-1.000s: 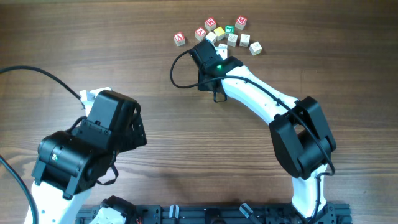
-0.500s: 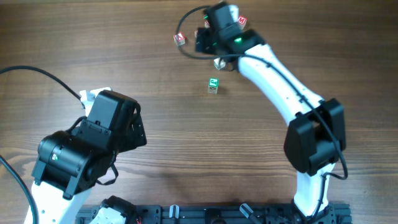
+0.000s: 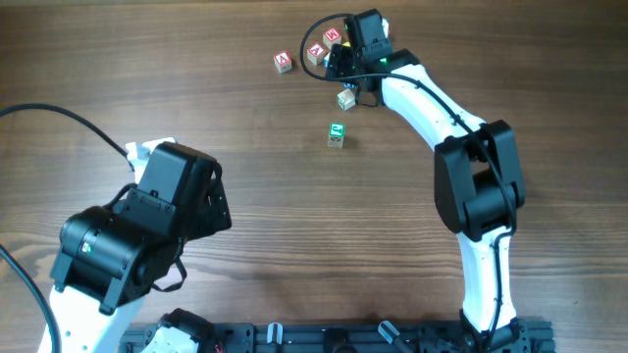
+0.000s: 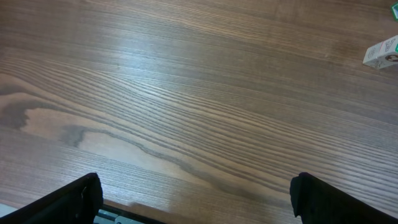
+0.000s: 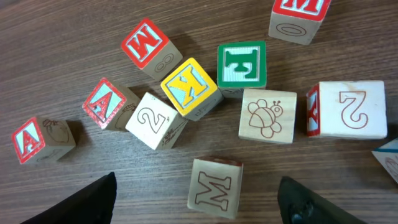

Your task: Form a tower

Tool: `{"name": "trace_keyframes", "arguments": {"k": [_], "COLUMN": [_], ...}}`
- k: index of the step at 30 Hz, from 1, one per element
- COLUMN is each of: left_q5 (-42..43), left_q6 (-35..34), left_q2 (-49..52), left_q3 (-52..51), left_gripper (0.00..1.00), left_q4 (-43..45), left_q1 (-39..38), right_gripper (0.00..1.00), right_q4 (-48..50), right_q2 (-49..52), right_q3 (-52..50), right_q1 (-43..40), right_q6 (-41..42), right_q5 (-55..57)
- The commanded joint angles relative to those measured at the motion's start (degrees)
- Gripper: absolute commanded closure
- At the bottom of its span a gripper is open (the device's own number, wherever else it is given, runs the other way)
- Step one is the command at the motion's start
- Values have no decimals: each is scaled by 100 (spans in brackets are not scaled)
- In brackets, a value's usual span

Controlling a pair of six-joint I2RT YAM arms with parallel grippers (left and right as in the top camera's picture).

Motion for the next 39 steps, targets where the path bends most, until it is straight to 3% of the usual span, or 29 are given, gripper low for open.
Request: {"name": "trace_keyframes", "arguments": {"k": [1,8,14,20,24,28,31,39], "left_q5": [-48,-48,-48,-48,-48,-48,-48,-48], "left_q6": [28,28,28,28,28,28,28,28], "left_q2": [-26,-26,-26,-26,-26,-26,-26,-26], "left_q3": [-2,-2,-2,-2,-2,-2,-2,-2], "left_gripper": [0,0,0,0,0,0,0,0], "left_q4": [11,11,11,11,11,11,11,11], "left_q1": [15,15,15,15,15,15,15,15], "right_gripper": [20,29,46,47,64,68,74,78], "right_q4": [44,20,129,153,186,192,-214,-1875], "right_q2": [273,483,542,715,715,680,446,-848], "right_q3": [52,52,52,42,44,168,498,802], "right_q1": [0,-4,-4,-4,-4,-9,-9,151], "right_q6": [28,28,-22,-31,-35,-168,-413,-413], "right_q5": [-2,232,234,229,234,192,140,-52]}}
